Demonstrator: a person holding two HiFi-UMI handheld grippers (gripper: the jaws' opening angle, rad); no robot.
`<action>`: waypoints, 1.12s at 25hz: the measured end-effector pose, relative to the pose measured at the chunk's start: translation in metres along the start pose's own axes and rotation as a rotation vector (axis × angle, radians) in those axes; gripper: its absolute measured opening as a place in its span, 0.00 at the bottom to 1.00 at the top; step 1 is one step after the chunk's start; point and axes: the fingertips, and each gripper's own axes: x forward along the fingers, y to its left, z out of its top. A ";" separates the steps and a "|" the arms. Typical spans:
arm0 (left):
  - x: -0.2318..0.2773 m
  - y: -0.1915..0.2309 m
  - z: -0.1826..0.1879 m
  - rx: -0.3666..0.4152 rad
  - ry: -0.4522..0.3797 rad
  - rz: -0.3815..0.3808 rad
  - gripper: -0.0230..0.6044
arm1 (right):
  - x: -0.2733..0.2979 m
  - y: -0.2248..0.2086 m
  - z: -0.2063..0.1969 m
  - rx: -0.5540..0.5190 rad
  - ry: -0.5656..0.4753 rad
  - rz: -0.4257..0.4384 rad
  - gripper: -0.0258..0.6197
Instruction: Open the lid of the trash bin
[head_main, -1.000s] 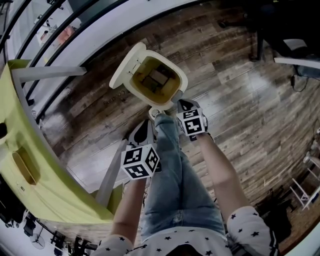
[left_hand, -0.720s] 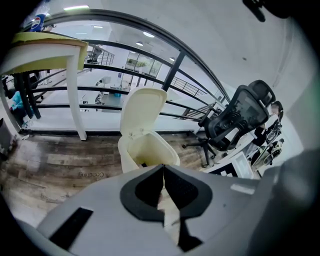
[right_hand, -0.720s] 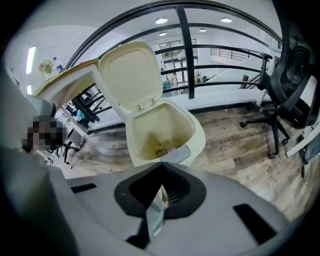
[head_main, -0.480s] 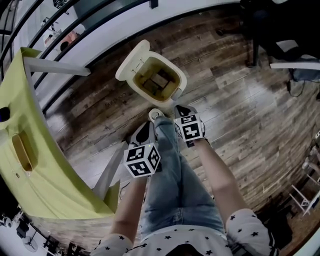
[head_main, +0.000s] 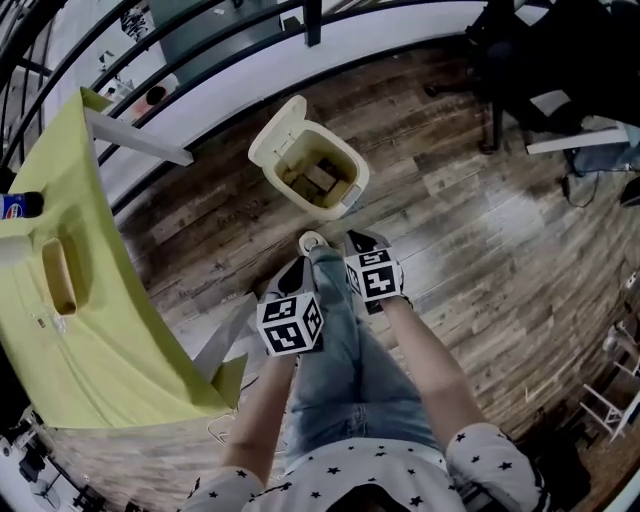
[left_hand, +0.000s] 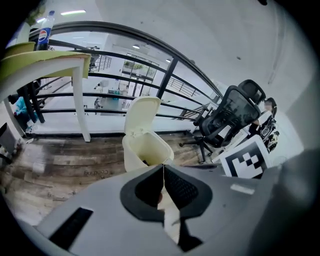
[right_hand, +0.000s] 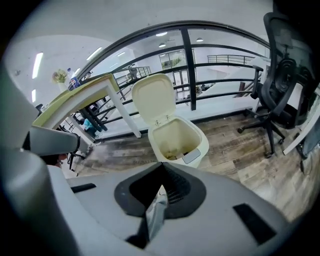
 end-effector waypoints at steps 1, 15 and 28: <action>-0.006 -0.003 0.000 0.002 0.001 -0.001 0.06 | -0.009 0.005 0.001 0.004 -0.008 0.006 0.03; -0.081 -0.049 0.013 0.040 -0.004 -0.017 0.06 | -0.131 0.050 0.034 -0.008 -0.101 0.061 0.03; -0.151 -0.103 0.049 0.089 -0.090 -0.051 0.06 | -0.239 0.087 0.054 -0.053 -0.197 0.119 0.03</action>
